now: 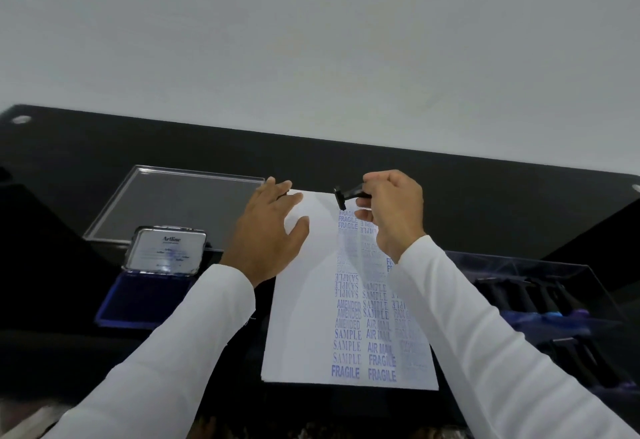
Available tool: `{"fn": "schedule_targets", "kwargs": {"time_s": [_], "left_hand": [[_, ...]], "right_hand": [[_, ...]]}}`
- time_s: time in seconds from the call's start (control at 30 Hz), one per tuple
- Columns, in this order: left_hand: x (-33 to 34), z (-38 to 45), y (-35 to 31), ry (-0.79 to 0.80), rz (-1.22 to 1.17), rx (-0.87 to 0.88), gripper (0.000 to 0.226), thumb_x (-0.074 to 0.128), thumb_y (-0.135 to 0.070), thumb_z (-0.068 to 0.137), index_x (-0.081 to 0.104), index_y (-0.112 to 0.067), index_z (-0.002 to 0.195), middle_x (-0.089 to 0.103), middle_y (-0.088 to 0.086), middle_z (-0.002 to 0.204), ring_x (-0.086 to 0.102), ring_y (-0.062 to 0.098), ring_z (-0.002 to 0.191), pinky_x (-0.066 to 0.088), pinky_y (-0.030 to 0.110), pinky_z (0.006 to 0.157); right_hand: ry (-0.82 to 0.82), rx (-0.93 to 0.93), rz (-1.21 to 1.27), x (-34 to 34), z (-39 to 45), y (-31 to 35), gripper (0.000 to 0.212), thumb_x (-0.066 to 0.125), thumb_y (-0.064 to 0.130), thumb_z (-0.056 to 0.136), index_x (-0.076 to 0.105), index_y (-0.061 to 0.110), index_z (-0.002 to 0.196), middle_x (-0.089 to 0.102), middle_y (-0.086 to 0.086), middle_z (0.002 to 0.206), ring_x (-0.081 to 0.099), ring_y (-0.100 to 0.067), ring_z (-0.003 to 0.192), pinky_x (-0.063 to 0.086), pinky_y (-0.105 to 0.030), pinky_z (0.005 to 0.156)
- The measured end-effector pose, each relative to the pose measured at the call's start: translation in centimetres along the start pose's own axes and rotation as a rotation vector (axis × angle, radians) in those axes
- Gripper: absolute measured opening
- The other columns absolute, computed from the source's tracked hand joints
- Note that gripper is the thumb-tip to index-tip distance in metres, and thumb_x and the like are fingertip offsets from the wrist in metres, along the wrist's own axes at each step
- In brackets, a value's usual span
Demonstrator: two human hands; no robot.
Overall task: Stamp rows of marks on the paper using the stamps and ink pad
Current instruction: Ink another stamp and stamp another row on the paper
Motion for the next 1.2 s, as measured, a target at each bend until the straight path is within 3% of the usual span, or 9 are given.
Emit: {"fn": "schedule_targets", "kwargs": {"time_s": [0.2, 0.4, 0.57, 0.7, 0.87, 1.0, 1.2], "left_hand": [[-4.6, -4.1, 3.3, -0.039, 0.048, -0.049, 0.052, 0.057, -0.044, 0.098, 0.051, -0.023, 0.145, 0.039, -0.002, 0.158, 0.023, 0.019, 0.152, 0.023, 0.047, 0.123], [-8.6, -8.0, 7.5, -0.111, 0.108, -0.054, 0.048, 0.065, -0.037, 0.093, 0.059, -0.018, 0.137, 0.050, 0.002, 0.149, 0.031, 0.022, 0.147, 0.021, 0.042, 0.124], [-11.2, -11.3, 9.9, -0.159, 0.138, -0.118, 0.050, 0.066, -0.037, 0.092, 0.060, -0.016, 0.137, 0.051, 0.001, 0.148, 0.034, 0.022, 0.146, 0.026, 0.042, 0.122], [-12.6, -13.8, 11.8, -0.155, 0.150, -0.171, 0.056, 0.062, -0.045, 0.091, 0.057, -0.018, 0.140, 0.050, -0.001, 0.149, 0.035, 0.021, 0.144, 0.022, 0.045, 0.123], [-13.4, -16.1, 13.9, -0.135, 0.169, -0.208, 0.070, 0.049, -0.054, 0.084, 0.051, -0.020, 0.145, 0.045, -0.002, 0.153, 0.029, 0.021, 0.149, 0.019, 0.046, 0.124], [-13.5, -17.2, 15.1, -0.112, 0.226, -0.207, 0.076, 0.043, -0.059, 0.081, 0.050, -0.020, 0.146, 0.043, 0.001, 0.155, 0.026, 0.024, 0.150, 0.015, 0.047, 0.124], [-12.8, -17.6, 16.1, -0.051, 0.309, -0.235, 0.077, 0.042, -0.060, 0.082, 0.047, -0.021, 0.148, 0.040, 0.001, 0.158, 0.025, 0.024, 0.151, 0.012, 0.046, 0.123]], "right_hand": [[0.128, -0.035, -0.065, 3.7, -3.6, 0.2, 0.018, 0.057, 0.006, 0.091, 0.070, 0.017, 0.096, 0.070, -0.006, 0.097, 0.071, -0.023, 0.082, 0.060, -0.031, 0.062], [0.255, -0.100, -0.157, 8.0, -7.8, -0.5, 0.019, 0.056, 0.009, 0.095, 0.068, 0.022, 0.102, 0.068, -0.001, 0.095, 0.070, -0.019, 0.082, 0.062, -0.029, 0.064], [0.357, -0.168, -0.200, 11.3, -11.3, -1.2, 0.019, 0.060, 0.009, 0.087, 0.069, 0.023, 0.095, 0.071, -0.001, 0.085, 0.071, -0.018, 0.072, 0.062, -0.037, 0.061], [0.456, -0.267, -0.256, 13.1, -14.2, -1.9, 0.017, 0.065, 0.012, 0.086, 0.071, 0.026, 0.093, 0.069, 0.003, 0.082, 0.070, -0.017, 0.075, 0.059, -0.031, 0.057], [0.539, -0.433, -0.379, 14.9, -16.7, -2.8, 0.018, 0.069, 0.016, 0.088, 0.074, 0.027, 0.102, 0.069, 0.009, 0.096, 0.068, -0.010, 0.082, 0.061, -0.037, 0.073], [0.592, -0.597, -0.503, 15.6, -18.5, -2.8, 0.024, 0.069, 0.019, 0.091, 0.071, 0.026, 0.114, 0.066, 0.009, 0.110, 0.064, -0.006, 0.091, 0.057, -0.029, 0.086], [0.654, -0.706, -0.622, 16.1, -19.8, -3.0, 0.024, 0.068, 0.020, 0.093, 0.070, 0.023, 0.116, 0.062, 0.006, 0.116, 0.061, -0.008, 0.098, 0.049, -0.015, 0.087]]}}
Point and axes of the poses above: each hand's wrist, its own z-axis towards the middle knuckle, its own x-axis out of the palm, y = z × x, the point moved 2 cm from there along z, towards the middle knuckle
